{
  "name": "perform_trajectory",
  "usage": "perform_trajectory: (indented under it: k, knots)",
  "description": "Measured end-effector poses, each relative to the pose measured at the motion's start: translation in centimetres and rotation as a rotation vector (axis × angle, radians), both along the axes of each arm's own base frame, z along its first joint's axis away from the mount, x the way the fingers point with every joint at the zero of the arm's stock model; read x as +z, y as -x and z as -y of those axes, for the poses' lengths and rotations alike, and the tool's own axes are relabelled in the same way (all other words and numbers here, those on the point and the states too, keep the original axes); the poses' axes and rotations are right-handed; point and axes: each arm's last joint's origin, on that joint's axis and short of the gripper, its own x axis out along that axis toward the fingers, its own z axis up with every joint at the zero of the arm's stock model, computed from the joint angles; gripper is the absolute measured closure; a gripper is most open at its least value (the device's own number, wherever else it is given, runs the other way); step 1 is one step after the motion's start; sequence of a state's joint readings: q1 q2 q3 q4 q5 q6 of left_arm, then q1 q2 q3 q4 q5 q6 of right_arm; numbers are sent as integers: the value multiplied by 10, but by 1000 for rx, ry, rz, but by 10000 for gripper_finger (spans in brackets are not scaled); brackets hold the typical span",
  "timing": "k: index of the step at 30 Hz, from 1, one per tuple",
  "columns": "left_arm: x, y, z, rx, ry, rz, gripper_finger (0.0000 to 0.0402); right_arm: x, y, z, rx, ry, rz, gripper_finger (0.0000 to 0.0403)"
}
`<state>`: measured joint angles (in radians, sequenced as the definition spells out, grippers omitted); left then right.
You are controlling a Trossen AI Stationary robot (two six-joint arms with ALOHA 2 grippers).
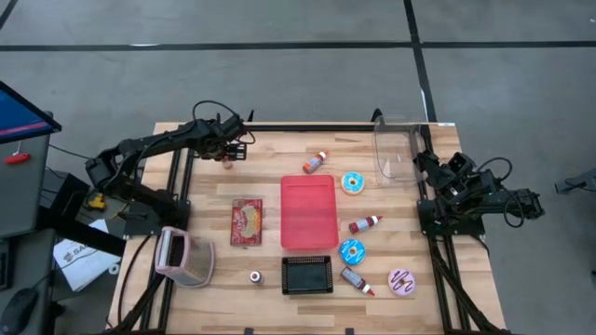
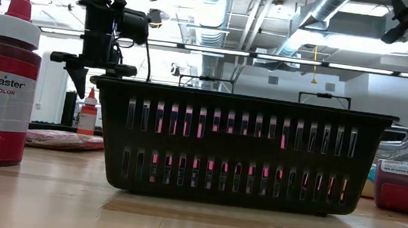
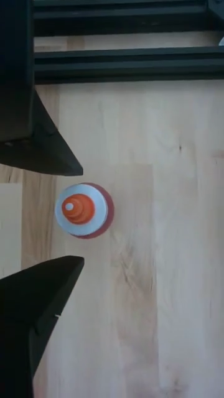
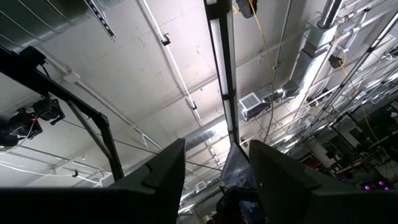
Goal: Pick & Place Food Item
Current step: Put the left orange food coloring bottle into the transparent bin
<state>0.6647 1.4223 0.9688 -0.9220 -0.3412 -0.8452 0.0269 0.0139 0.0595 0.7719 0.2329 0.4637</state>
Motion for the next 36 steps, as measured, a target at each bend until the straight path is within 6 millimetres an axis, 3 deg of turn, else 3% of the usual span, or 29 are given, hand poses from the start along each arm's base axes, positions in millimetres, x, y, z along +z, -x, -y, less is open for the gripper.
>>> perform_trajectory:
  k: [5, 14, 25, 36]
  knots:
    - [-3, 1, -1, 6, -2, 2, 204, 0, 0, 0, 3, 3, 1, 233]
    - [-30, 7, 9, 12, 59, 32, 226, 2, 2, -1, 21, 14, 33, 233]
    - [-16, 9, 7, 23, -40, 115, 208, 18, 6, -1, 17, 19, 3, 233]
    - [-15, 8, 4, 33, -95, 112, 197, 19, 6, -1, 17, 19, -6, 233]
